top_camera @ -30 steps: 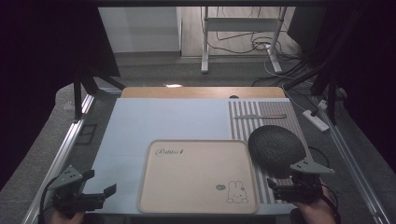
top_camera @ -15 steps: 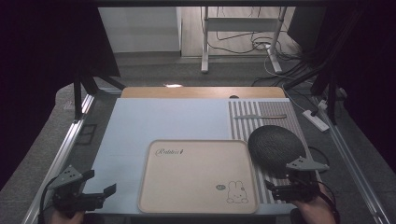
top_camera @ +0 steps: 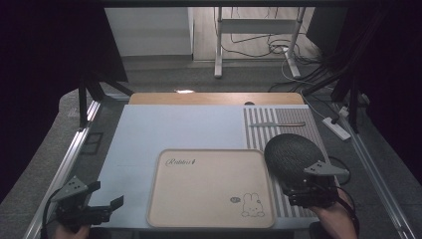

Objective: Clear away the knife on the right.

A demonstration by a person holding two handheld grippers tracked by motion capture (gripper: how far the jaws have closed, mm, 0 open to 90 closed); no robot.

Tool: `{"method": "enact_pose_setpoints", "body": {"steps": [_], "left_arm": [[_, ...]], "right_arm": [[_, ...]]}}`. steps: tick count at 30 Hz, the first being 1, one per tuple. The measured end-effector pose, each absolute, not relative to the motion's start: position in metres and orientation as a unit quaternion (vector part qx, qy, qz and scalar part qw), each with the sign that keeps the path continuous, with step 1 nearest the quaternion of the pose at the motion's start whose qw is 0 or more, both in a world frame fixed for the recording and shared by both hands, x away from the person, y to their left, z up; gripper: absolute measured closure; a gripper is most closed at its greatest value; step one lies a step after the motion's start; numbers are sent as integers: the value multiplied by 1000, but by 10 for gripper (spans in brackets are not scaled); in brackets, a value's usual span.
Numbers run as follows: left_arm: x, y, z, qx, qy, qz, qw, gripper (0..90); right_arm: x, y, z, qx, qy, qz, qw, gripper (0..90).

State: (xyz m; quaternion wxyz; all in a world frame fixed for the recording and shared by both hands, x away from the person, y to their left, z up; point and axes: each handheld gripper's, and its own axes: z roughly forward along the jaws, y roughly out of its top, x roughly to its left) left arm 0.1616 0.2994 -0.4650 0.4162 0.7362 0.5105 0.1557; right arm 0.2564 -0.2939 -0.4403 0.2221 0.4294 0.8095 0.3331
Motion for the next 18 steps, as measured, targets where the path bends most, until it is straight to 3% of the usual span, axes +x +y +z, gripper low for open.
{"method": "enact_pose_setpoints", "body": {"steps": [18], "left_arm": [[161,300,-465,735,511,156,417,5]], "right_arm": [[274,-295,-443,424,814,345,195,9]]}}
